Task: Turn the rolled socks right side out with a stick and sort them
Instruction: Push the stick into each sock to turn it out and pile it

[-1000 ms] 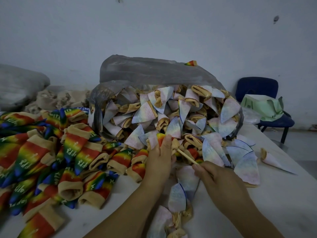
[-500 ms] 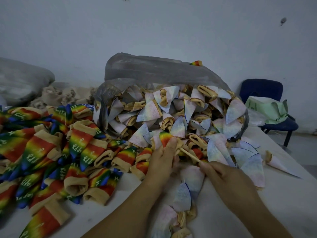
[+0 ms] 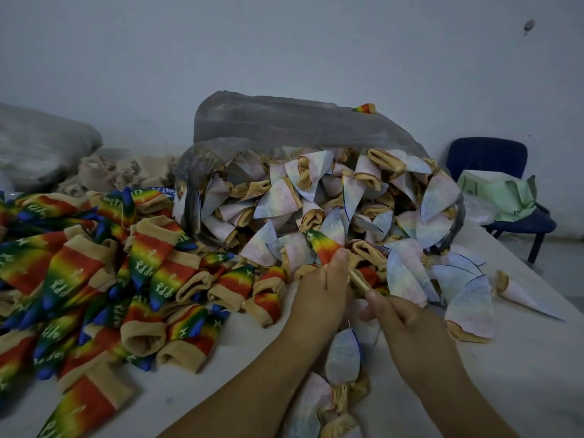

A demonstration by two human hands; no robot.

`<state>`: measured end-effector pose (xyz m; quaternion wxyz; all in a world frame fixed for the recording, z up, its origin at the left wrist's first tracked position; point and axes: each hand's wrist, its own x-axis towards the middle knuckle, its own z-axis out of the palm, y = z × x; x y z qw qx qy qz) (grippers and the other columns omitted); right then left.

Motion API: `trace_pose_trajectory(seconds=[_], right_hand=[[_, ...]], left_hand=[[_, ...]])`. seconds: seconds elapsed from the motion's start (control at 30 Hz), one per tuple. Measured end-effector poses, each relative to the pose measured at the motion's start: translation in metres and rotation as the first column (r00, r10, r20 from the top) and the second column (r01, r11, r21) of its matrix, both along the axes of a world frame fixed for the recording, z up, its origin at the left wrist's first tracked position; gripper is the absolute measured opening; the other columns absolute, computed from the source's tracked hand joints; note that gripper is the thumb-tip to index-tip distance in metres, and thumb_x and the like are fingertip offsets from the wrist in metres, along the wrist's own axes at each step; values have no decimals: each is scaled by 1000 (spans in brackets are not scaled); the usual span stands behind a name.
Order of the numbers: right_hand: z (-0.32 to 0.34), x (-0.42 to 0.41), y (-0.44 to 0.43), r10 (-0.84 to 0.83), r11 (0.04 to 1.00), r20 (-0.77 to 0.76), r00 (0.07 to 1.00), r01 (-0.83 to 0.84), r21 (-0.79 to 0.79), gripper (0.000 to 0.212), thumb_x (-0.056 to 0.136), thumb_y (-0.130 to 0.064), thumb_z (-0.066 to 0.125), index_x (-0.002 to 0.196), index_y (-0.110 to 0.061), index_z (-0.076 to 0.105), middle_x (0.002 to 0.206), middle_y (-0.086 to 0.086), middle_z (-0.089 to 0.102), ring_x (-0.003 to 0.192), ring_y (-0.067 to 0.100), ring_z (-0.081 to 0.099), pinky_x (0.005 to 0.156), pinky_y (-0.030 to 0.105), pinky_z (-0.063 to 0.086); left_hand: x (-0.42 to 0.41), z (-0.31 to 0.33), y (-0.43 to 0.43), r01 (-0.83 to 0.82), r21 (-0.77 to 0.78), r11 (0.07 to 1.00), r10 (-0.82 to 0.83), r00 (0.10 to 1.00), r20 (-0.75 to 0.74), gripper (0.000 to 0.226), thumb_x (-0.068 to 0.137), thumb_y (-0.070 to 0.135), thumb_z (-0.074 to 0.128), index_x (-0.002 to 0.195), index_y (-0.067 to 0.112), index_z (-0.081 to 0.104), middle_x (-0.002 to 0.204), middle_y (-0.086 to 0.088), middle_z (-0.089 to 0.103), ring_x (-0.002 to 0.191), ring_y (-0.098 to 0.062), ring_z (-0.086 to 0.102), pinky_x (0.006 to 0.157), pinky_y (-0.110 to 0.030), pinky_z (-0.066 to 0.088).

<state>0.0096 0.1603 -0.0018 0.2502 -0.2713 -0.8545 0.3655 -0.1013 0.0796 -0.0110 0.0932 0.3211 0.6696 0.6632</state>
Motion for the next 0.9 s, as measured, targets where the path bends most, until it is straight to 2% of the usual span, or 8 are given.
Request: trace_pose_trajectory(seconds=[0.07, 0.13, 0.2, 0.27, 0.4, 0.53, 0.7, 0.9], right_hand=[[-4, -2, -5, 3, 977, -31, 1000, -10, -213, 44, 84, -60, 41, 55, -36, 65, 59, -31, 59, 65, 0, 55, 55, 15, 34], [-6, -3, -4, 36, 972, -33, 999, -43, -231, 44, 80, -62, 40, 56, -36, 66, 58, -28, 60, 66, 0, 55, 57, 18, 35], [-3, 0, 3, 75, 991, 14, 997, -73, -109, 39, 78, -64, 37, 63, -39, 63, 61, -23, 63, 72, -6, 58, 59, 12, 39], [2, 3, 13, 77, 992, 86, 993, -85, 94, 44, 71, -71, 28, 69, -41, 61, 70, -17, 65, 76, 0, 60, 67, 21, 47], [12, 15, 32, 9, 911, 198, 980, -89, 402, 69, 68, -78, 12, 75, -35, 65, 69, -9, 63, 67, 2, 57, 65, 22, 46], [12, 14, 30, 71, 864, 213, 974, -167, 475, 69, 71, -76, 9, 76, -35, 63, 66, -8, 62, 63, 3, 57, 57, 20, 44], [0, 0, 9, 104, 932, 138, 985, -145, 332, 38, 83, -64, 36, 63, -38, 56, 49, -6, 50, 53, 6, 53, 50, 21, 38], [-18, -11, -5, 82, 996, 30, 996, -80, -36, 26, 93, -48, 46, 73, -39, 59, 65, -15, 60, 65, -7, 54, 55, 8, 35]], left_hand=[[-2, -2, 1, -23, -38, 999, 21, 998, -67, 58, 92, 59, 29, 53, 20, 48, 44, 7, 47, 47, -3, 45, 52, -18, 37], [-4, -5, 1, -49, -41, 998, 44, 993, -112, 56, 92, 59, 27, 52, 23, 48, 44, 9, 48, 47, -3, 46, 51, -15, 35], [-5, -9, 1, -57, -31, 998, 54, 994, -97, 57, 96, 54, 28, 52, 34, 58, 48, 11, 52, 50, -2, 50, 54, -15, 37], [-6, -12, -2, -58, -23, 998, 58, 998, -3, 54, 96, 57, 30, 52, 51, 59, 51, 7, 55, 53, -3, 52, 58, -25, 43], [-10, -9, -8, -60, 10, 998, 58, 986, 153, 64, 83, 75, 33, 49, 27, 58, 46, 4, 50, 44, -6, 46, 46, -18, 39], [-6, -8, -8, -31, 34, 999, 23, 973, 231, 62, 98, 54, 47, 47, 20, 50, 44, 1, 45, 40, -11, 42, 47, -23, 37], [3, -2, -5, -16, -37, 999, 21, 991, 135, 68, 106, 41, 32, 44, 19, 45, 39, 2, 47, 40, -7, 48, 51, -19, 44], [2, -1, 0, -59, -148, 987, 55, 998, -33, 47, 107, 32, 28, 76, 10, 55, 59, 1, 51, 53, -2, 48, 53, -16, 39]])
